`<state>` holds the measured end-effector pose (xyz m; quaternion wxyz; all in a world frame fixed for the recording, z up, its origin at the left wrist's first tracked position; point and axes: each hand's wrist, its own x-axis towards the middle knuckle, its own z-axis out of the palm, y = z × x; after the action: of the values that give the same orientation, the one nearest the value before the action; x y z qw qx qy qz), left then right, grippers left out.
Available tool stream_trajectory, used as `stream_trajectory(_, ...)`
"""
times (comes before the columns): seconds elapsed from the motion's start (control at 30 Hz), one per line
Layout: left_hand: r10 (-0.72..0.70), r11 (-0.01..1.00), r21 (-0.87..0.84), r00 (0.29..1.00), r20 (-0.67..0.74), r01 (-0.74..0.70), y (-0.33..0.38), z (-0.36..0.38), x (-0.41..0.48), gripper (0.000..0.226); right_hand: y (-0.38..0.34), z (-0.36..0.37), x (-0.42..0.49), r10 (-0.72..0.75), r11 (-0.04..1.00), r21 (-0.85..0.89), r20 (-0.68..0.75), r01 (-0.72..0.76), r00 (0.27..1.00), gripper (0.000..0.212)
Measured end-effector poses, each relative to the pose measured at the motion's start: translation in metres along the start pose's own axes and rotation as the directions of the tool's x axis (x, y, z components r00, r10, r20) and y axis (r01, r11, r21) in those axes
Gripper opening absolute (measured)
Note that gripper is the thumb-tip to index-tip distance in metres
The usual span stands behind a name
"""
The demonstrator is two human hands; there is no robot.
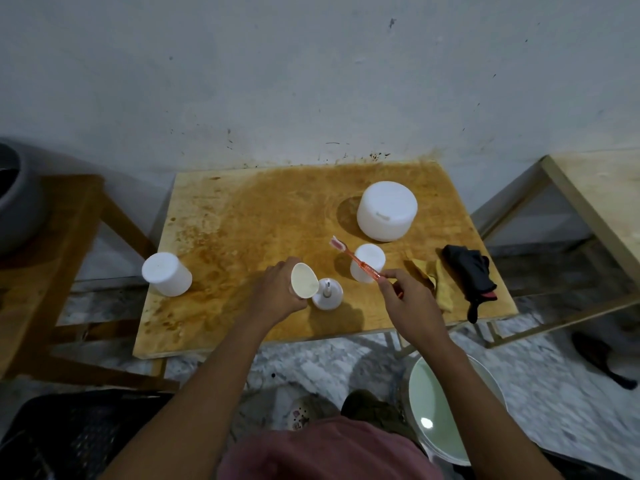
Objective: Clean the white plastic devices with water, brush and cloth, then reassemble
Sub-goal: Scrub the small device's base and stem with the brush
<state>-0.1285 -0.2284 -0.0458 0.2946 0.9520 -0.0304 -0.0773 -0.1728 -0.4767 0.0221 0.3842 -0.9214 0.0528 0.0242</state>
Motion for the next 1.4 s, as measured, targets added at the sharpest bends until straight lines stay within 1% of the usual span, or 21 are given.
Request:
stream_trajectory(0.17,0.006,0.998,0.062,1.000,0.008,-0.006,0.005,0.000,0.002,0.072,-0.001,-0.001,0.001,0.001,1.000,0.011,0.002,-0.002,1.000,0.024)
stream_trajectory(0.4,0.020,0.996,0.081,1.000,0.023,-0.022,0.010,0.002,0.001,0.069,-0.001,0.000,0.002,0.007,1.000,0.014,0.014,-0.007,1.000,0.025)
stream_trajectory(0.63,0.025,0.998,0.064,1.000,0.014,-0.026,0.009,0.003,0.000,0.069,0.001,0.001,0.003,0.009,1.000,0.022,0.012,-0.009,1.000,0.024)
stream_trajectory(0.9,0.006,1.000,0.024,1.000,0.000,-0.006,0.006,0.002,0.001,0.075,0.002,0.004,0.003,0.021,1.000,0.018,0.018,-0.022,1.000,0.024)
stream_trajectory(1.0,0.002,0.998,-0.059,1.000,-0.022,-0.004,0.004,0.002,0.001,0.073,0.004,0.006,0.004,0.028,0.999,0.026,0.028,-0.029,0.999,0.024)
stream_trajectory(1.1,-0.043,0.976,-0.215,0.997,-0.058,0.029,0.003,0.001,0.000,0.068,0.006,0.008,0.004,0.043,0.997,0.056,0.031,-0.045,0.999,0.026)
stream_trajectory(1.27,-0.156,0.858,-0.509,0.980,-0.122,0.073,-0.003,0.002,-0.001,0.065,0.008,0.009,0.004,0.071,0.990,0.117,0.036,-0.075,0.997,0.024)
stream_trajectory(1.33,-0.225,0.799,-0.593,0.963,-0.151,0.094,-0.006,0.002,0.000,0.063,0.009,0.011,0.005,0.096,0.982,0.157,0.039,-0.101,0.995,0.023)
stream_trajectory(1.4,-0.315,0.749,-0.651,0.931,-0.187,0.123,-0.009,0.002,0.004,0.064,0.011,0.013,0.004,0.117,0.975,0.186,0.043,-0.123,0.992,0.021)
